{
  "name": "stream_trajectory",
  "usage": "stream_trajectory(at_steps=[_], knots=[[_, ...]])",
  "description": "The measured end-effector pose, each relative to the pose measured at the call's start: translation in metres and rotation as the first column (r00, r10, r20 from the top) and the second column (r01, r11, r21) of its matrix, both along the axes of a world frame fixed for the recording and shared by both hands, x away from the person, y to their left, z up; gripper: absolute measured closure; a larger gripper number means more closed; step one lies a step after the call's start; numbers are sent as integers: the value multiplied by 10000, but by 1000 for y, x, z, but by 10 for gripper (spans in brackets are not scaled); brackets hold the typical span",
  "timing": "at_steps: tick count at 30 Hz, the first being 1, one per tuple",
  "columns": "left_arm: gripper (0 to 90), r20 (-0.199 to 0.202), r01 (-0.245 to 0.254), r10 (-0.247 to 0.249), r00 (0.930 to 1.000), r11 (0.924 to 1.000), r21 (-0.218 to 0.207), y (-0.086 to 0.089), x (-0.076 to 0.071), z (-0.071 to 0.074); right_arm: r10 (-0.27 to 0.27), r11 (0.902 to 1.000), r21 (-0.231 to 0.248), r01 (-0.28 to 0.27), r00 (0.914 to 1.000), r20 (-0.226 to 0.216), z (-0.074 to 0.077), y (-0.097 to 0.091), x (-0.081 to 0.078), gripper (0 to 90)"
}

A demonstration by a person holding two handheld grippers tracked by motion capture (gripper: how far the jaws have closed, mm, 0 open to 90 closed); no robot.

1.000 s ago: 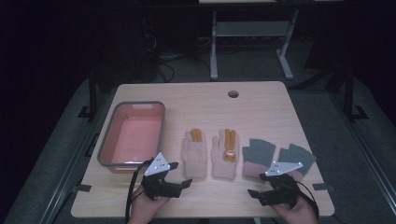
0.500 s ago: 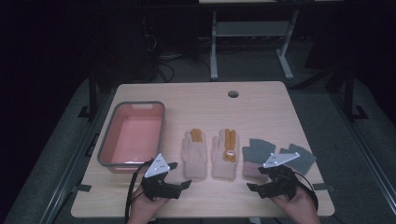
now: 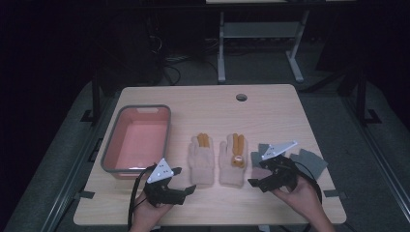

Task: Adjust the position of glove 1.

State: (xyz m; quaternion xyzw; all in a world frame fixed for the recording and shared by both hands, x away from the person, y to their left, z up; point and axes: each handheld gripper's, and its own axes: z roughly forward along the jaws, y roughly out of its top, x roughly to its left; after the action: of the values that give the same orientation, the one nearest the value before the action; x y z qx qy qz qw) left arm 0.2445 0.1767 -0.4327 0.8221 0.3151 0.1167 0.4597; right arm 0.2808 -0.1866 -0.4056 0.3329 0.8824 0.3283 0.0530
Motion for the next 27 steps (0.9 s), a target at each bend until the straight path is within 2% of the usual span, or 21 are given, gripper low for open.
stream_trajectory(at_steps=[9, 11, 12, 17, 18, 19, 22, 27], knots=[[192, 160, -144, 145, 9998, 9999, -48, -1, -1, 2, 321, 9989, -324, -327, 9993, -173, 8, 15, 19, 233], [191, 150, -134, 134, 9998, 9999, -46, -1, -1, 1, 388, 9987, -329, -394, 9991, -166, 8, 17, 21, 233], [191, 131, -93, 93, 9999, 10000, -24, -1, -1, 1, 468, 9975, -527, -481, 9986, -247, 9, 22, 26, 236], [191, 208, 10, -10, 9998, 10000, 12, -1, -1, 1, 621, 9963, -577, -634, 9978, -244, 11, 31, 36, 239], [191, 149, 1, -1, 9999, 10000, -29, -2, -1, 1, 646, 9950, -744, -672, 9972, -377, 12, 36, 43, 239], [191, 149, 1, -1, 9999, 10000, -29, -2, -1, 1, 646, 9950, -744, -672, 9972, -377, 12, 36, 43, 239], [191, 187, 38, -37, 9998, 10000, -54, -4, -1, 2, 722, 9932, -873, -773, 9956, -592, 12, 44, 56, 263], [191, 145, 115, -114, 9998, 9999, -23, -5, -1, 1, 778, 9886, -1235, -865, 9942, -739, 8, 54, 70, 267]])
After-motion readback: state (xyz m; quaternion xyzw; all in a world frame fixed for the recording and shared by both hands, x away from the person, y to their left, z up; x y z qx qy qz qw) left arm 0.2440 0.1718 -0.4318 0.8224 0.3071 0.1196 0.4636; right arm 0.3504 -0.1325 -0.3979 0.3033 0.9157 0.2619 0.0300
